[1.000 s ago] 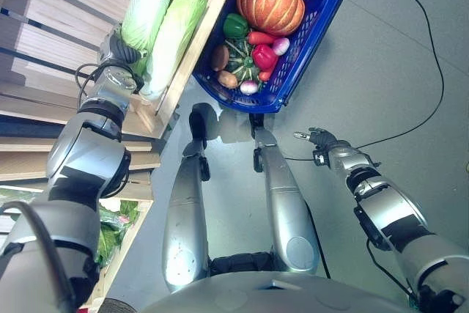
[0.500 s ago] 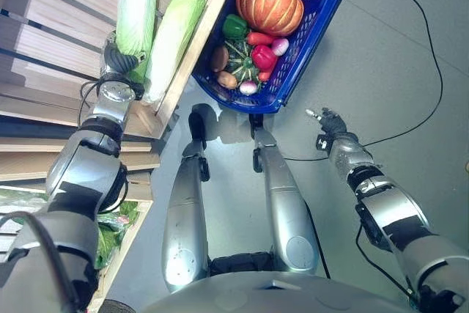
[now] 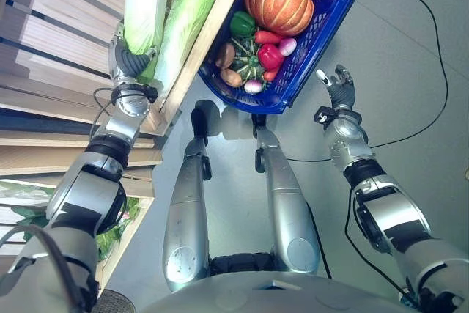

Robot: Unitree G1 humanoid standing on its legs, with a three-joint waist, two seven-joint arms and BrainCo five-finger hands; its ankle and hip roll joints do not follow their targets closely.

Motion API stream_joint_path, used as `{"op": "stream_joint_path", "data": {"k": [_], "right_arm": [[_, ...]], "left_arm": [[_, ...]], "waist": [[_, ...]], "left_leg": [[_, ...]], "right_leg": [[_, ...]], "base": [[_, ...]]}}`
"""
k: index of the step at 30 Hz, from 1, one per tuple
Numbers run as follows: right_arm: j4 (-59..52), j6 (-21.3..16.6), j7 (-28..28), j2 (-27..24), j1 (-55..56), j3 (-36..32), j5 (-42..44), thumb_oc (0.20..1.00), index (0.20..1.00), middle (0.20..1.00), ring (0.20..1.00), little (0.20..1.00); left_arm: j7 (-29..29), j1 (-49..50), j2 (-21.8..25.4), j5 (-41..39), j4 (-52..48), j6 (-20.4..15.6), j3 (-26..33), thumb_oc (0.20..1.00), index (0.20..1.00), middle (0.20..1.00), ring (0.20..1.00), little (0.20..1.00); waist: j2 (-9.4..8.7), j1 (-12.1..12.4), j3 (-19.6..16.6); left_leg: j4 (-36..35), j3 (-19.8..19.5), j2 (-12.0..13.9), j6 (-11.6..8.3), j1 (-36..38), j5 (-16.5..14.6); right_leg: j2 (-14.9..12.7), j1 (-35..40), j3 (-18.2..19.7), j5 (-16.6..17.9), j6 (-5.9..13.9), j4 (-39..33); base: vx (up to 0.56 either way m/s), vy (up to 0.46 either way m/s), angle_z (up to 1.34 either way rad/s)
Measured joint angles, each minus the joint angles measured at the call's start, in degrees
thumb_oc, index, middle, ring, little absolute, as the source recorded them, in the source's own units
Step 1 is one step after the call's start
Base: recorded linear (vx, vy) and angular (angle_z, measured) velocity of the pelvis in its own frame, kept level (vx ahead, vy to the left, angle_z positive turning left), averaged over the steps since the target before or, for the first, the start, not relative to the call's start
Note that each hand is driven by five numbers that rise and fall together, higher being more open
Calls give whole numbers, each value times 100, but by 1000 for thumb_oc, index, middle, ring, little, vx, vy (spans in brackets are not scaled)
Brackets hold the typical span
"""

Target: Pick up fruits and vegetables into the basket

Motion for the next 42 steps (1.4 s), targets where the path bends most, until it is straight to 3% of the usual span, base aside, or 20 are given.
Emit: {"op": "stream_joint_path", "data": {"k": [11, 17, 23, 30, 42], "right_arm": [[-1339, -237, 208, 13, 361, 7, 97, 1000, 1000, 1000, 1000, 1000], [-1889, -95, 770, 11, 526, 52, 192, 1000, 1000, 1000, 1000, 1000], [-2187, 119, 1272, 9, 553, 123, 548, 1000, 1000, 1000, 1000, 1000], [-2340, 241, 1457, 7, 577, 251, 678, 1000, 1000, 1000, 1000, 1000], [-2443, 504, 1812, 6, 545, 356, 879, 1000, 1000, 1000, 1000, 1000]], "left_arm": [[1067, 215, 8, 1054, -808, -406, 259, 200, 200, 200, 200, 200], [1083, 216, 43, 1863, -1211, -512, 330, 200, 200, 200, 200, 200], [788, 195, 279, 2323, -1406, -715, 152, 200, 200, 200, 200, 200], [550, 170, 503, 2527, -1726, -819, -77, 200, 200, 200, 200, 200], [-1421, 139, 518, 2044, -1973, -1098, -646, 200, 200, 200, 200, 200]], "waist": [[5, 34, 4], [6, 32, 5], [9, 27, 7], [10, 37, 8], [10, 99, 8]], "left_leg": [[-154, -20, -1, -31, 69, 85], [-173, -19, 0, -36, 81, 99], [-194, -7, 4, -41, 98, 115], [-195, 9, 5, -40, 119, 126], [-261, 13, 6, -50, 152, 166]], "right_leg": [[0, -1, -19, -2, -1, 3], [-2, 1, -22, -1, -4, 3], [-2, 3, -22, 7, -15, 3], [-4, 16, -18, 17, -26, 6], [-1, 20, -19, 18, -27, -5]], "base": [[0, 0, 0], [0, 0, 0], [0, 0, 0], [0, 0, 0], [0, 0, 0]]}}
